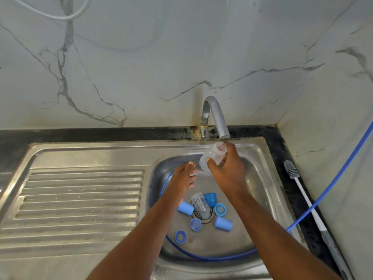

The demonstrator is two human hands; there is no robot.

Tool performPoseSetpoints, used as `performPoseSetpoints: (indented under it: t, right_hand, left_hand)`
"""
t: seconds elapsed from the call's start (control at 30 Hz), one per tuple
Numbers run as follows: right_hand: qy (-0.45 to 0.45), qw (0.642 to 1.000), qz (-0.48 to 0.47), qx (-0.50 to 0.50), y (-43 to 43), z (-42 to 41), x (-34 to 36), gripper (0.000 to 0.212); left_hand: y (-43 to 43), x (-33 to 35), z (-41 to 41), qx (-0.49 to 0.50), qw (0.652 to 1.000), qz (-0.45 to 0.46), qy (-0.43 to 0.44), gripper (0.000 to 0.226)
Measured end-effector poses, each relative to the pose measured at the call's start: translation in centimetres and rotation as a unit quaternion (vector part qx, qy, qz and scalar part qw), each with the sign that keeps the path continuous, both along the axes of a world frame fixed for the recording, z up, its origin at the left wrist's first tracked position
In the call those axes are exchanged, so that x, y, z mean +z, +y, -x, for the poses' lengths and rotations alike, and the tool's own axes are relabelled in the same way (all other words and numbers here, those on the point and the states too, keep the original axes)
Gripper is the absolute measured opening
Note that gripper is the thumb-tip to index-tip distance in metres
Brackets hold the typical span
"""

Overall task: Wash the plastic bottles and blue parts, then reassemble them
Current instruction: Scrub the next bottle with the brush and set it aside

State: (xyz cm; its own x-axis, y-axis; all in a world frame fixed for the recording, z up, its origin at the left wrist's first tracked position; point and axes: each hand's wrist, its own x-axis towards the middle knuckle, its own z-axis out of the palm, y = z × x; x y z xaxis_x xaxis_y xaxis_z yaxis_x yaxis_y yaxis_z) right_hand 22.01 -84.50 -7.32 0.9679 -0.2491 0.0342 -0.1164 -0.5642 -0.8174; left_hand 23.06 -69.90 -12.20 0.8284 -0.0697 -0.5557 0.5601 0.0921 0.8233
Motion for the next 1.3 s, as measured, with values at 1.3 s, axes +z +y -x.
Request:
performPoseSetpoints:
  t: [1.3]
  right_hand:
    - [0.14,0.968,-0.032,0.208,4.5,7.5,0.4,0.049]
  left_hand:
    - [5.9,8.0,8.9,-0.107,0.851,-0.414,-0.303,0.059]
